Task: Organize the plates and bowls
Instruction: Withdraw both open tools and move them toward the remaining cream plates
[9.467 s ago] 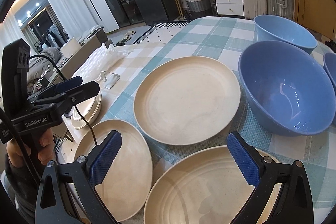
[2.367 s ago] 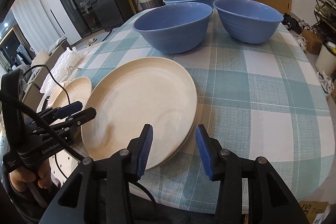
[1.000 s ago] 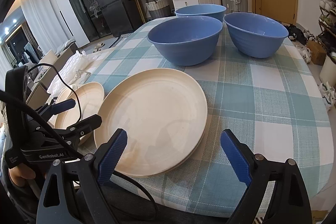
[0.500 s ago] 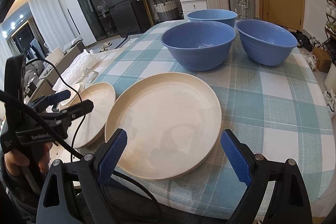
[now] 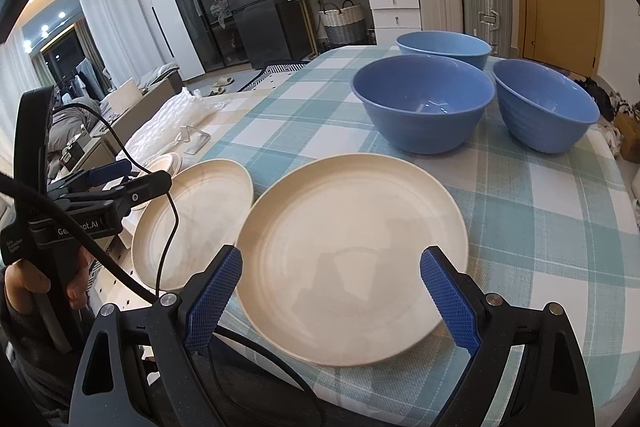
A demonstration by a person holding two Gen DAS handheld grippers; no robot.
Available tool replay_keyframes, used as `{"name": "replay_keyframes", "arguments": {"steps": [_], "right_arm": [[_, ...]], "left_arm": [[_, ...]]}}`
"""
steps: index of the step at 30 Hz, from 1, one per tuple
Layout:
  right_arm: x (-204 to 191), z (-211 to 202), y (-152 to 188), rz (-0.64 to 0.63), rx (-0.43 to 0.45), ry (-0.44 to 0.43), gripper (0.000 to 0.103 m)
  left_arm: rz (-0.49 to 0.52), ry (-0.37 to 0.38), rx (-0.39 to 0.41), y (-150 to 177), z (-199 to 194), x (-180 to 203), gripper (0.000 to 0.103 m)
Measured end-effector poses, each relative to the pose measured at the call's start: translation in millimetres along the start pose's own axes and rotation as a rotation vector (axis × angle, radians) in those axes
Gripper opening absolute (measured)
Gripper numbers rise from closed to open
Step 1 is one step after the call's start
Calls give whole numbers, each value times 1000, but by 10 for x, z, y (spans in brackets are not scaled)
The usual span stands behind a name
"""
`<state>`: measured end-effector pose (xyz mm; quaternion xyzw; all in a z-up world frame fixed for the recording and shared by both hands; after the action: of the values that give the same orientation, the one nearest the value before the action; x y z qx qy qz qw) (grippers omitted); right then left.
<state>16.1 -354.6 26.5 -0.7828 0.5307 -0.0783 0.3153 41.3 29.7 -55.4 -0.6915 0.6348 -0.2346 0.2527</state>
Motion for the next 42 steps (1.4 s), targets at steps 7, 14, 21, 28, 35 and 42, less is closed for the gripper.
{"name": "replay_keyframes", "arguments": {"steps": [7,14,21,28,35,42], "right_arm": [[-130,35,-73,-34,5,-24,92],[-247,77,-122,-61,1,-45,92],[-360,116,-206,-95,-1,-55,92],[-503,229,-298,-142,-21,-64,92],[-602,376,-379,-160,-45,-81,92],[-659,471,-433,-176,-59,-90,92]], "left_arm": [[-27,-46,29,-28,-215,-299,101],[-49,-93,12,28,-294,-648,101],[-87,-126,-8,121,-282,-1014,101],[-121,-139,-10,174,-297,-1264,101],[-149,-164,8,195,-432,-1485,101],[-153,-148,-20,268,-371,-1538,101]]}}
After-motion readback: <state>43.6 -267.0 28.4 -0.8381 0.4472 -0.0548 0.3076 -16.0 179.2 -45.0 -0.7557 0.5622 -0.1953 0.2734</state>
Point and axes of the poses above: each gripper's, at about its wrist camera, not at the fingertips, and z roughly the way its jaws point, x to its right, y to its underside, the point moved 3 cm from there along z, roughly the way its jaws point, and after that the axes turned 4 degrees about -x, right-handed, at the moved point
